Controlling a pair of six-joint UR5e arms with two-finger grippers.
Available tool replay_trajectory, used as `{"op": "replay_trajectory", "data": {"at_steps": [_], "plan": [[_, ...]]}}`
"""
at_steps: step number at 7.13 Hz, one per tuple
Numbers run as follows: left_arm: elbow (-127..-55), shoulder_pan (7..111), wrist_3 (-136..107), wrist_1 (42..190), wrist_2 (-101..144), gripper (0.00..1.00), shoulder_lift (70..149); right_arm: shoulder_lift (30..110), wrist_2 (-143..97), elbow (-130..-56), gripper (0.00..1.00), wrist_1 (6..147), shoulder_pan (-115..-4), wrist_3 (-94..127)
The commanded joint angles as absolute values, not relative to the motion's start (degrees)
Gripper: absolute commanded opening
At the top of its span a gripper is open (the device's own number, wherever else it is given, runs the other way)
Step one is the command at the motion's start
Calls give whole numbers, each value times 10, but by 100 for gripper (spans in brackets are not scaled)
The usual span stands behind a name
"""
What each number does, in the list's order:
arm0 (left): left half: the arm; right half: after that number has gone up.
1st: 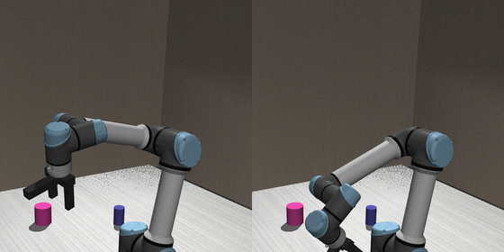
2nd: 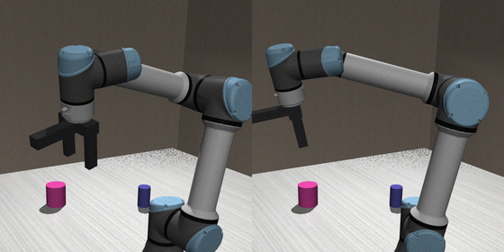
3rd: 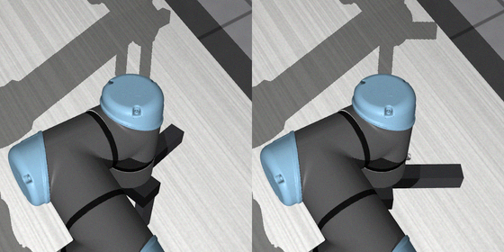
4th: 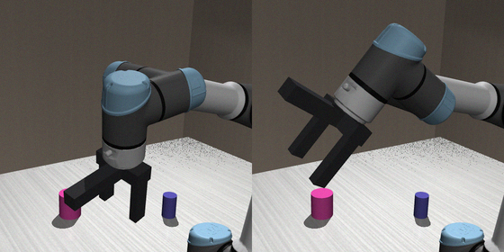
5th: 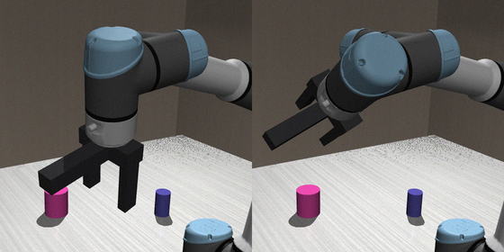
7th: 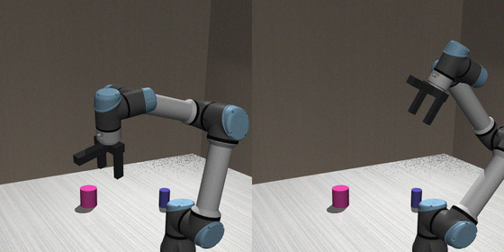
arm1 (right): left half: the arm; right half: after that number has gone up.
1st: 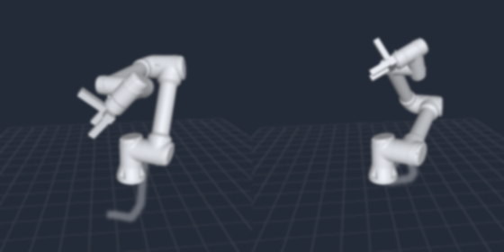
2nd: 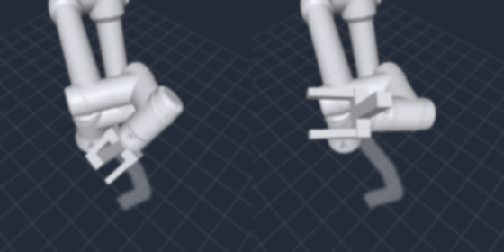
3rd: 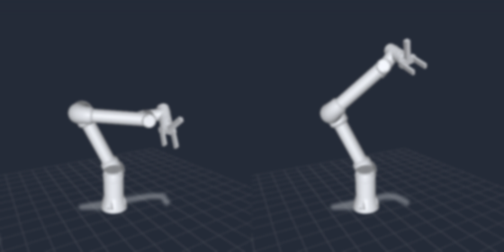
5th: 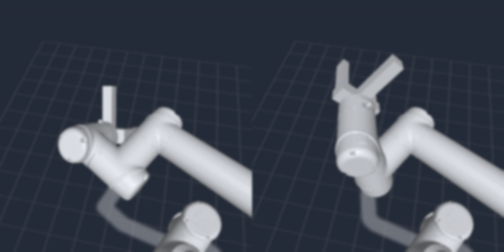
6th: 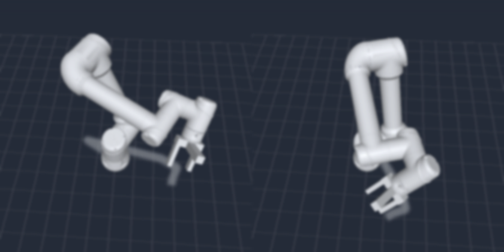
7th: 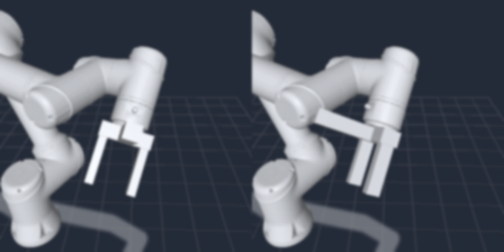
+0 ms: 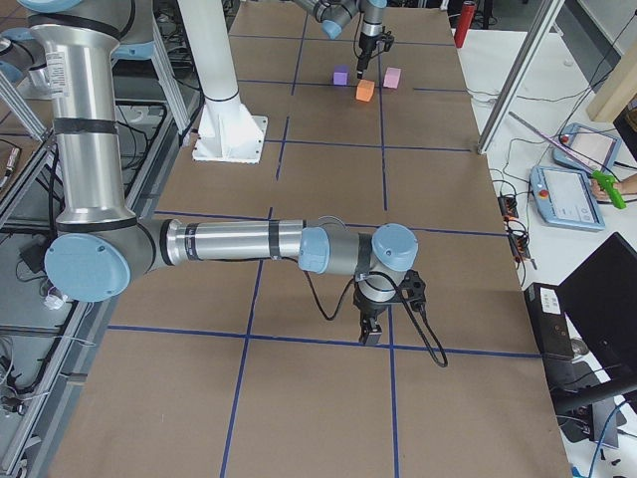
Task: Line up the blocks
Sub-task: 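Move the left gripper down over the orange cube, then close the left gripper on the orange cube and lift it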
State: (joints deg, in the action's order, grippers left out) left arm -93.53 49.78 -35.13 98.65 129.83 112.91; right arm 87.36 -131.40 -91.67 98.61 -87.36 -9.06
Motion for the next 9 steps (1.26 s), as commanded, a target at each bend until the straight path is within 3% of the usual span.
{"op": "replay_trajectory", "data": {"at_steps": [1, 9], "plan": [[-892, 490, -369, 1009, 1298, 100, 1153, 874, -1314, -917, 100, 986, -874, -91], [-850, 465, -395, 1051, 1259, 100, 1167, 874, -1314, -917, 100, 986, -874, -91]]}}
